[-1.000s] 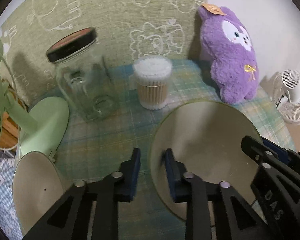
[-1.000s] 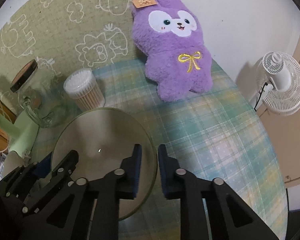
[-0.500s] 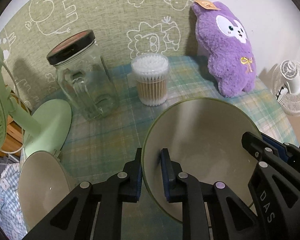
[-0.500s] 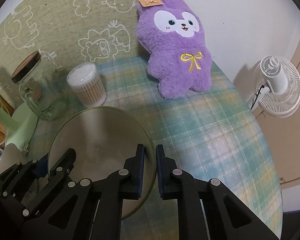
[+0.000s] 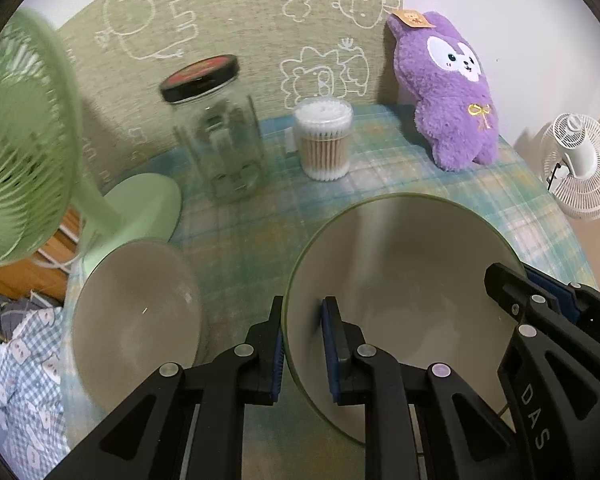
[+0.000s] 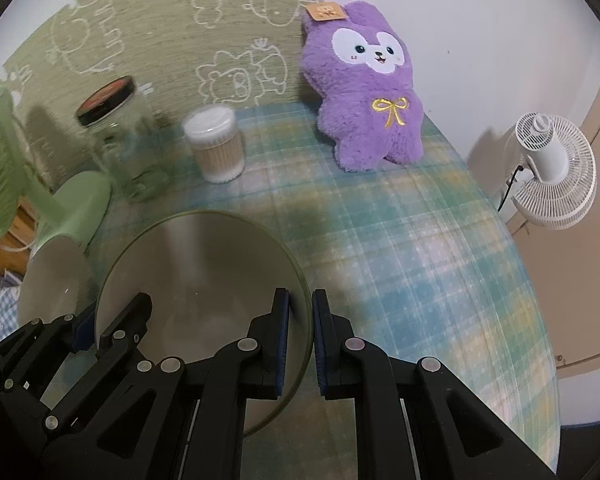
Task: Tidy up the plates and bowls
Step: 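Carry the held bowl over the first placed bowl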
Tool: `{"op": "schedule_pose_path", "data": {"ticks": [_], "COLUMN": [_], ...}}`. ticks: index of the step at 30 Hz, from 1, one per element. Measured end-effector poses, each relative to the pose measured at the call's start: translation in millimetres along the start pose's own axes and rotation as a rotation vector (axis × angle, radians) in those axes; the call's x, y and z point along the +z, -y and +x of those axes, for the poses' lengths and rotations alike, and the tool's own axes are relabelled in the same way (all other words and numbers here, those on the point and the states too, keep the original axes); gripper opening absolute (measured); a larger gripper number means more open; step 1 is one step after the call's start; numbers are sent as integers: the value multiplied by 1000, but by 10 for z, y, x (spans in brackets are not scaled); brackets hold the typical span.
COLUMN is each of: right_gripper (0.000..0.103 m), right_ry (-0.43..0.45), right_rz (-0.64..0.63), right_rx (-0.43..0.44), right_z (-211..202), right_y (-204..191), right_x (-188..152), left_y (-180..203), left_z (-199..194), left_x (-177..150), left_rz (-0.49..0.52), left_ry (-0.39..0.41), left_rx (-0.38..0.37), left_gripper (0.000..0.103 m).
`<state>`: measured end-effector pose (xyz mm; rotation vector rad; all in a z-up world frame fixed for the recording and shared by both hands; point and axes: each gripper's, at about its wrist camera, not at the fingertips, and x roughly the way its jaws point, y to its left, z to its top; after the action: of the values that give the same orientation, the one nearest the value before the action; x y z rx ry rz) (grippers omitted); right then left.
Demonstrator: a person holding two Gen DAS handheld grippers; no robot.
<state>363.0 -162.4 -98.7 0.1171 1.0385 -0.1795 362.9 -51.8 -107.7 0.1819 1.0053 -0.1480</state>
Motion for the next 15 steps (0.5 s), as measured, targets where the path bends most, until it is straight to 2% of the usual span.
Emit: {"op": "schedule_pose_path", "data": {"ticks": [15], "right_gripper": [15], "right_ry": [40], "right_rz": [-42], "right_rx": [60], "right_z": [-800], "right_y": [-101], "right_x": [-477], "left_y": [-115], "left_z": [-811], "left_x": [-485], "left_rz": [-61], "left_ry": [32], "left_rx": [42], "left_gripper": [14]}}
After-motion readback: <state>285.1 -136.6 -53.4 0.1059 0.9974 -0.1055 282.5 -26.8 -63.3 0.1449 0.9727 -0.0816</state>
